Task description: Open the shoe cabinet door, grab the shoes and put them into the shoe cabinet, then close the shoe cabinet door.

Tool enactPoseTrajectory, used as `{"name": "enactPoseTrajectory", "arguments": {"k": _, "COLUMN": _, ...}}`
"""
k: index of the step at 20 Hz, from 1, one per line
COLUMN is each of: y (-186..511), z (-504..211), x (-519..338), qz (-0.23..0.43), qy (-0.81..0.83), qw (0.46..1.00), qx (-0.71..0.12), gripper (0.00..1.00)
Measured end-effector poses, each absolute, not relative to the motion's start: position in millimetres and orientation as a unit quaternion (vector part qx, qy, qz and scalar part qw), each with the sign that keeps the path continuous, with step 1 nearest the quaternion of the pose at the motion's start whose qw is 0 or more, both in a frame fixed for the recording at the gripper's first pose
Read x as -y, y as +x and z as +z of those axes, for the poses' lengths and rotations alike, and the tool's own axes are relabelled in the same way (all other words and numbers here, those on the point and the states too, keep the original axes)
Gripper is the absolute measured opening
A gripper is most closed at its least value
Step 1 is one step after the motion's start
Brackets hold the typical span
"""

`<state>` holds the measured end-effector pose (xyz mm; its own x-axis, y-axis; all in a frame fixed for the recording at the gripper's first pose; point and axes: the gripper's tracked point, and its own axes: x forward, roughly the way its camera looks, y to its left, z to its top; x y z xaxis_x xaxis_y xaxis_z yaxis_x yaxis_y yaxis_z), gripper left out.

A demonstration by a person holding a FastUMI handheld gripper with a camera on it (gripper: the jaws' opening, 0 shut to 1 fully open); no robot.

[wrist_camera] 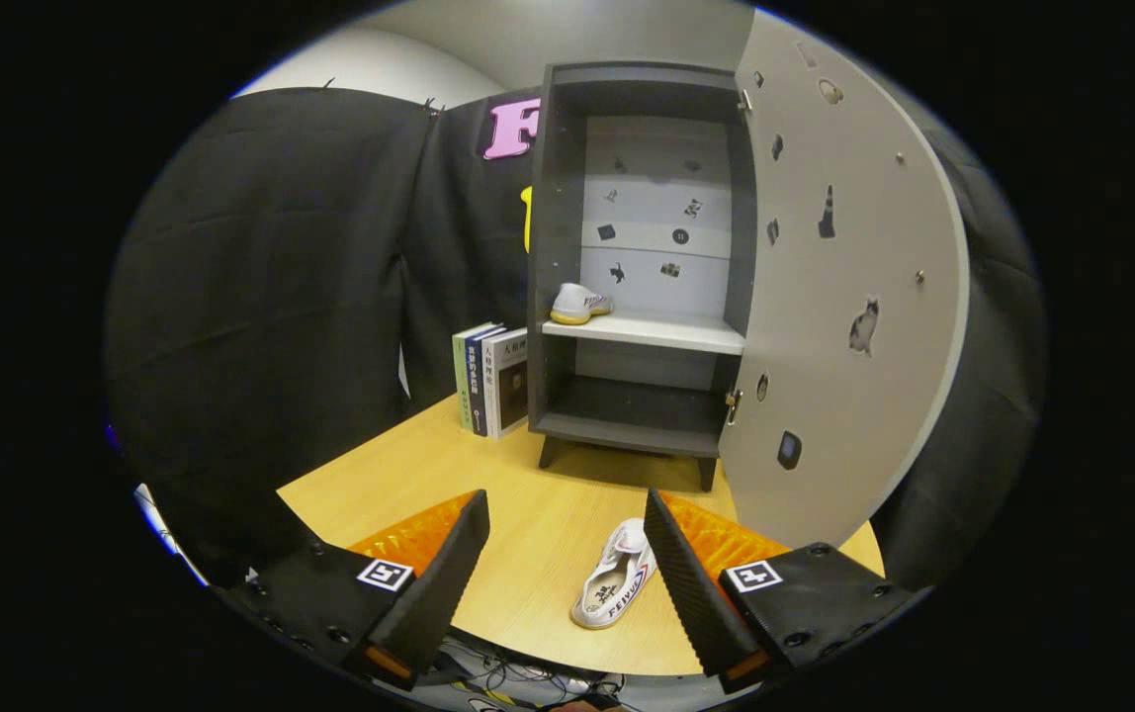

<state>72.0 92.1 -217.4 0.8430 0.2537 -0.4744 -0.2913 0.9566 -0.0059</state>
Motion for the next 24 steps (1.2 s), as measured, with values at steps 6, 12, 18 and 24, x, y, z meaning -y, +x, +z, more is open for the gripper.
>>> {"name": "enactPoseTrajectory", "arguments": {"k": 6, "y": 96.3, "z": -335.6, "x": -92.4, "qz": 0.134, "qy": -0.009, "qw": 0.926, "qx": -0.353, "gripper": 0.99}}
{"name": "enactPoseTrajectory", "arguments": {"k": 12, "y": 126.4, "z": -392.8, "x": -90.9, "qz": 0.103, "qy": 0.008, "qw": 0.910, "qx": -0.401, "gripper": 0.98}}
{"name": "enactPoseTrajectory", "arguments": {"k": 18, "y": 135.9, "z": -442.3, "x": -89.3, "qz": 0.091, "qy": -0.002, "qw": 0.884, "qx": -0.459, "gripper": 0.98}}
{"name": "enactPoseTrajectory", "arguments": {"k": 24, "y": 139.9, "z": -478.2, "x": -90.8, "qz": 0.074, "qy": -0.026, "qw": 0.868, "qx": -0.490, "gripper": 0.97}}
